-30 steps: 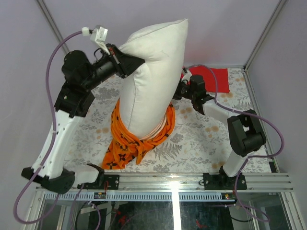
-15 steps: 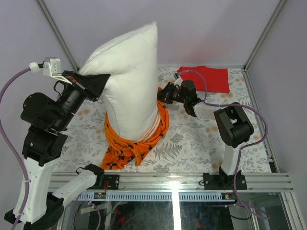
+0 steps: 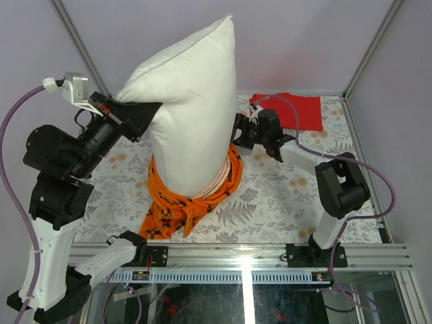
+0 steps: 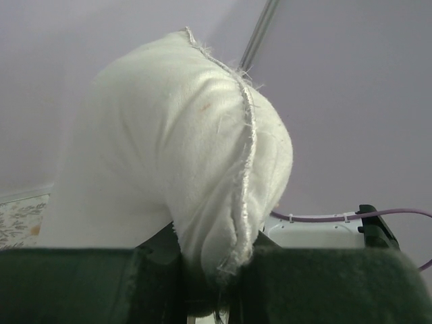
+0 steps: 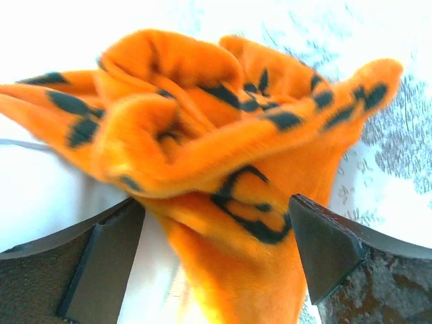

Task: Remove the pillowcase from the pillow
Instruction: Remove the pillow from the pillowcase.

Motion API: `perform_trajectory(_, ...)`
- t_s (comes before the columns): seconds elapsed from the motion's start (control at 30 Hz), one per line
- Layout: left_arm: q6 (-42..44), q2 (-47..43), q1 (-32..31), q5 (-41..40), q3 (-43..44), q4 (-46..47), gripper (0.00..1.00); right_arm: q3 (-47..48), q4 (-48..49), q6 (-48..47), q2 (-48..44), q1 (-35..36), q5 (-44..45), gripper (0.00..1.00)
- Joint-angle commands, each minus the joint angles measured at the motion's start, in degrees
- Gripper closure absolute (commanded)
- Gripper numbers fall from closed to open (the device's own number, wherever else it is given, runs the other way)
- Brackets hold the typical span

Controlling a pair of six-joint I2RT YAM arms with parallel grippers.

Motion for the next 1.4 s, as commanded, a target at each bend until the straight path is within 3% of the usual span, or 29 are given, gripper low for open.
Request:
perform_trajectory(0.0,0.84,-1.58,0.39,3.51,3.84,13.26,1.00,7.64,-3.36,-3.72,-0.97,0.44,1.94,0.05)
perform_trajectory(0.13,1.19,-1.41,0.38,6.12,3.82,13.17,1.00,7.65,-1.09,-2.43,2.96,1.56,0.62,0.05)
perform_trajectory(0.2,1.40,-1.10,0.36,6.68,3.91,12.90,1.00,6.36,0.47,-2.30,5.01,2.60,0.43,0.11)
perform_trajectory(0.27,1.46,-1.26,0.40,6.16,3.72,12.71,1.00,4.77,2.91,-1.66,7.27,3.42,-1.38,0.33)
perform_trajectory(0.3,1.34,-1.41,0.39,5.60,3.63,12.74,1.00,4.02,4.04,-1.22,8.49,3.55,-2.41,0.48)
perform_trajectory(0.37,1.06,-2.07,0.38,3.59,3.22,12.94,1.00,2.82,4.98,-0.19,10.98,3.63,-3.60,0.88)
perform_trajectory(0.4,0.62,-2.72,0.40,1.92,2.88,13.19,1.00,2.27,4.53,0.15,11.91,3.62,-3.28,0.99)
perform_trajectory(0.43,0.29,-3.64,0.38,-0.28,2.31,13.52,1.00,1.75,3.80,0.05,12.65,3.69,-2.74,1.00)
perform_trajectory(0.83,-6.92,-27.72,0.35,-38.62,-15.33,23.68,1.00,-0.49,-9.59,-5.31,17.50,4.01,2.25,1.00)
perform_trajectory(1.03,-7.34,-32.62,-0.16,-43.95,-17.43,23.75,1.00,2.14,-15.51,-7.57,18.74,4.91,4.89,0.89)
perform_trajectory(1.13,-6.87,-31.45,-0.23,-42.62,-15.87,22.93,1.00,4.05,-17.89,-8.36,19.23,5.03,5.07,0.68)
perform_trajectory(1.27,-6.07,-26.23,-0.24,-35.16,-11.47,19.88,1.00,4.62,-19.79,-9.63,14.36,5.03,6.11,0.29)
perform_trajectory(1.37,-4.44,-18.67,-0.24,-29.59,-6.16,16.08,1.00,6.31,-24.13,-11.88,6.58,5.08,8.74,0.13)
